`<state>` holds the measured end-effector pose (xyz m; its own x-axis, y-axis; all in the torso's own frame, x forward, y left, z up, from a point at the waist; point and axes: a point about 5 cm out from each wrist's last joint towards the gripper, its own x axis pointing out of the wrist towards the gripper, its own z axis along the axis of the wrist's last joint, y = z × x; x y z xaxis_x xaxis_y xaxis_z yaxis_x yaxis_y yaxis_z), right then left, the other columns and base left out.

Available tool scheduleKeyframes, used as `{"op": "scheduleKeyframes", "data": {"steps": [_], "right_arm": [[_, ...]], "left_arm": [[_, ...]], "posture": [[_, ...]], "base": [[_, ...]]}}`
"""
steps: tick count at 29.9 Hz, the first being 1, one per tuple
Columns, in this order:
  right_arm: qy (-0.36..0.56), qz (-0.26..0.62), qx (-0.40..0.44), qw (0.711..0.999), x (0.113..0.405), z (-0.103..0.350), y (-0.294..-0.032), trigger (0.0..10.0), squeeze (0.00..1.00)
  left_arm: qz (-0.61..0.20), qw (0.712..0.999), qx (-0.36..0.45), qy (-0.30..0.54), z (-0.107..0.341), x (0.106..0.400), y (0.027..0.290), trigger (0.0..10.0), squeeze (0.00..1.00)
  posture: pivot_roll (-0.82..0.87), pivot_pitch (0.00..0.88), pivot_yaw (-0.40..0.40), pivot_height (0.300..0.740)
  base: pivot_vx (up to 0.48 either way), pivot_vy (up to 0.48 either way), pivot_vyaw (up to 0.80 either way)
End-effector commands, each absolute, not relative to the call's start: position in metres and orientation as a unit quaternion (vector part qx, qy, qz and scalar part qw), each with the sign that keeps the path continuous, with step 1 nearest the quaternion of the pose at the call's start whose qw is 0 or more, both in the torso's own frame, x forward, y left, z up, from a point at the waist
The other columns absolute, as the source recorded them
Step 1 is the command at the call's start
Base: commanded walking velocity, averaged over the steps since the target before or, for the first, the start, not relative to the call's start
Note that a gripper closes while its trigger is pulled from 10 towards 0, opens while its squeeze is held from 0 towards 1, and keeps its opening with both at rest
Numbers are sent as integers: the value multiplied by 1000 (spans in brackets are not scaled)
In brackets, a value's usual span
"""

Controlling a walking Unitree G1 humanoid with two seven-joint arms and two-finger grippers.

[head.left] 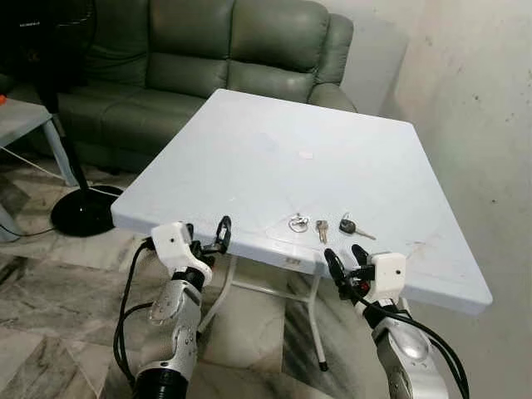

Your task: Hang keys on a hook

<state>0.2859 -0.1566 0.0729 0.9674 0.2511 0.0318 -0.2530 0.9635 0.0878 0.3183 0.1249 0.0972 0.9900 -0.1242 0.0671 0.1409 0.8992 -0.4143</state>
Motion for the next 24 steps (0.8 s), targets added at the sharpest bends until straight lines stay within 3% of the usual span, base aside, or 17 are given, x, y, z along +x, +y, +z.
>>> {"op": "scheduleKeyframes", "data": {"steps": [1,16,24], "right_arm": [[-9,122,42,992,286,74,-162,10000,0],[13,73,23,997,307,85,-171,10000,0],[34,52,4,998,332,98,-158,10000,0]], "left_arm": [[-71,974,-213,-29,103,320,123,10000,0],[-145,979,-140,-32,102,312,110,10000,0],[-182,976,-116,-39,109,311,107,10000,0]], "posture": [[19,5,-121,740],[18,20,-114,740],[20,29,-107,740]], "base": [[0,0,0],[0,0,0],[0,0,0]]}}
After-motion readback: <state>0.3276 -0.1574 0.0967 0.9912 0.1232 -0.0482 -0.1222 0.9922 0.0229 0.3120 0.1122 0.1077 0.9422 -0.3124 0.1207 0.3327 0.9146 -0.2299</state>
